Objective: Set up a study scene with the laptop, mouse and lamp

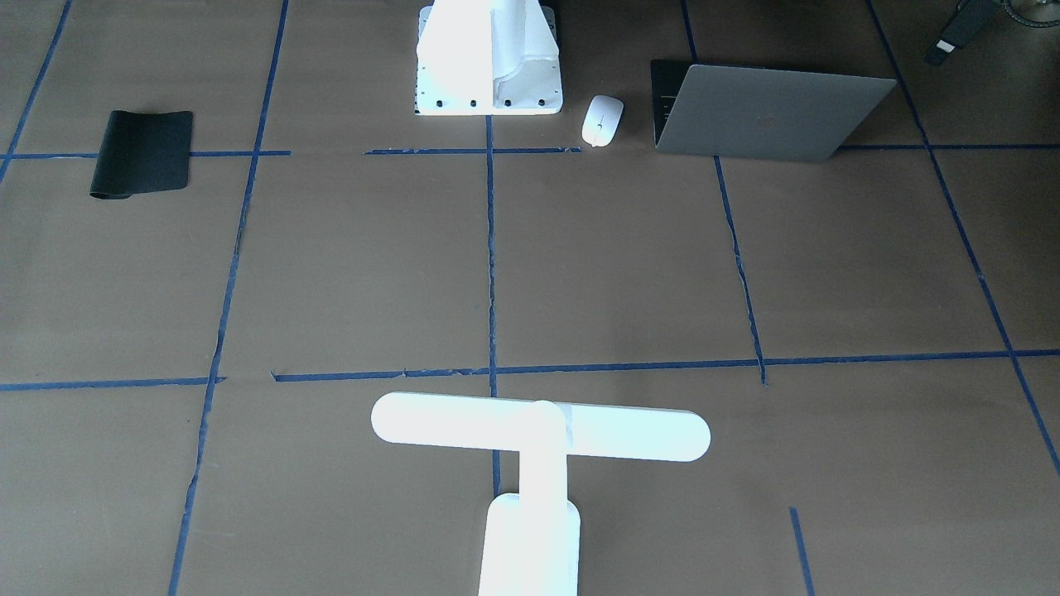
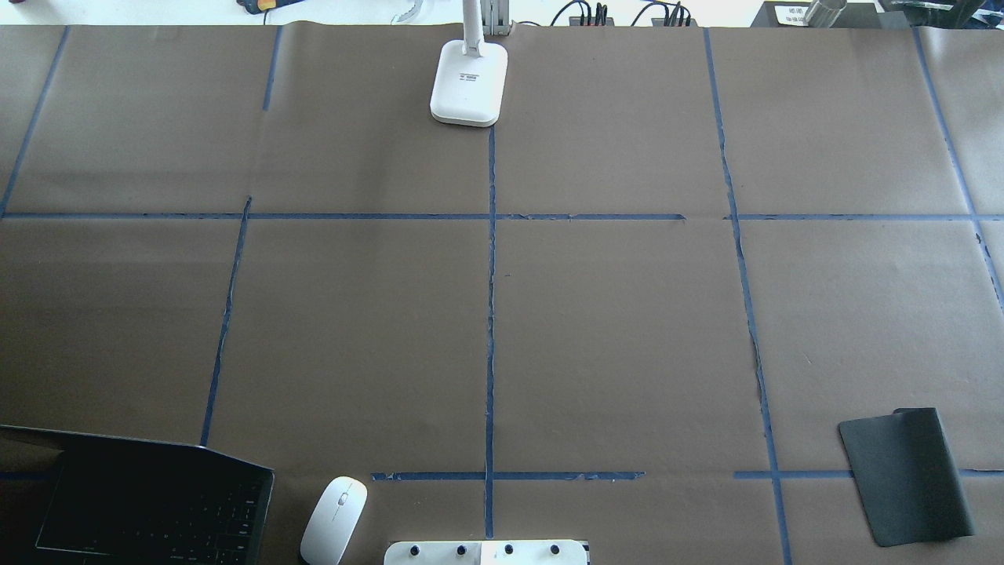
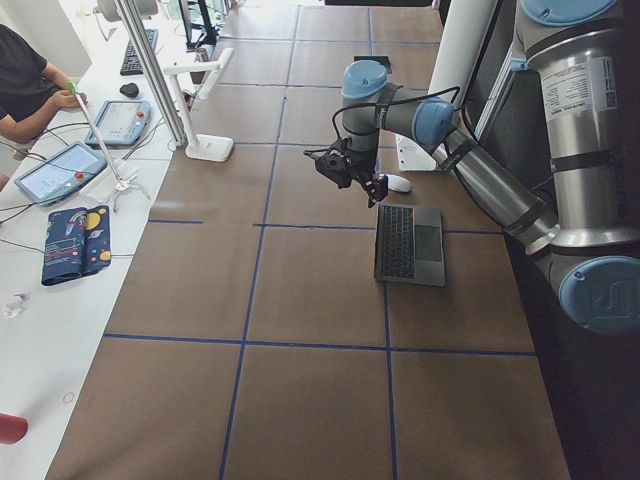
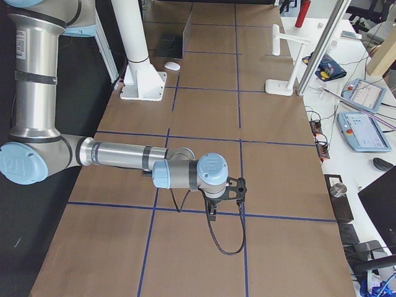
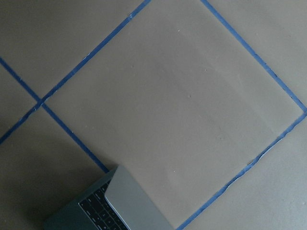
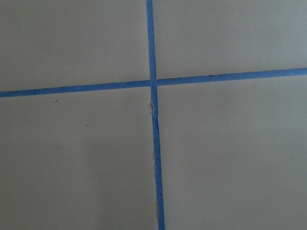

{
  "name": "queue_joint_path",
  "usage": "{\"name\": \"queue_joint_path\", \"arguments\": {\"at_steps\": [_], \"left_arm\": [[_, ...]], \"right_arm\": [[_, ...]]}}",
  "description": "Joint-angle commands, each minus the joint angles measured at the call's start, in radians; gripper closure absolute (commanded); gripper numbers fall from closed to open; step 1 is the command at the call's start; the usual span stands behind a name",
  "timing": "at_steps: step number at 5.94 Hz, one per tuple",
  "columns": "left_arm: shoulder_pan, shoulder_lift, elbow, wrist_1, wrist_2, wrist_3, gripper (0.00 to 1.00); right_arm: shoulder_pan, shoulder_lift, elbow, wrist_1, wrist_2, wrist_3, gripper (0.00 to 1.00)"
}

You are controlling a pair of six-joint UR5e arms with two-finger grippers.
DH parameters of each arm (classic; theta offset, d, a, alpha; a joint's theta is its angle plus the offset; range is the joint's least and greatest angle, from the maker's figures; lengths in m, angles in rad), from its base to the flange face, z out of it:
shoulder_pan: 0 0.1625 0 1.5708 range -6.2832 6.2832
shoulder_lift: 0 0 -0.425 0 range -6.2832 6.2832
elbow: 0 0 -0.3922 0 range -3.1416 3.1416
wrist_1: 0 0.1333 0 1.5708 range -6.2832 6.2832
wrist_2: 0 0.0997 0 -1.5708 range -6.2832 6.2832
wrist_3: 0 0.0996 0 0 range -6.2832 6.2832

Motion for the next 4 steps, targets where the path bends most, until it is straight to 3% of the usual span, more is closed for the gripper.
{"name": "queue_joint_path", "arguments": {"at_steps": [1,4], "left_arm": [[0.204,-0.005,-0.003,-0.056,0.132,-0.287,0.00],[0.344,-0.032,0.004,-0.115,0.226,-0.587,0.00]], "right_arm": [[0.000,0.004,0.001,0.001,0.032,0.000,0.00],[0.000,0.007,0.003,0.001,0.032,0.002,0.00]]}}
